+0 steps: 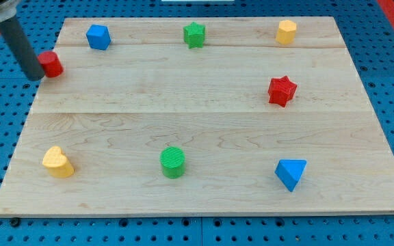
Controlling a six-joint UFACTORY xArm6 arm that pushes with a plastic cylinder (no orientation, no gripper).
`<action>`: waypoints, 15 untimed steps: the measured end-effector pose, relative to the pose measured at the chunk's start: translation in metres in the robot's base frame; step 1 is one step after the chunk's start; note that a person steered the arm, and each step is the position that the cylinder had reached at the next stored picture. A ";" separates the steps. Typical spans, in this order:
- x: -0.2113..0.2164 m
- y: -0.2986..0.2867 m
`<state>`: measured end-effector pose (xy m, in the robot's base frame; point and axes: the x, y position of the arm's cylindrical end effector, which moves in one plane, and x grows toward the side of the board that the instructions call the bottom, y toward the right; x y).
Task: Move the blue cube towards the bottom left side of the green star
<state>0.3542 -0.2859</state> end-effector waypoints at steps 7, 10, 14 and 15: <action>-0.163 0.072; -0.128 0.073; -0.050 0.107; -0.036 0.145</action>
<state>0.3184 -0.1406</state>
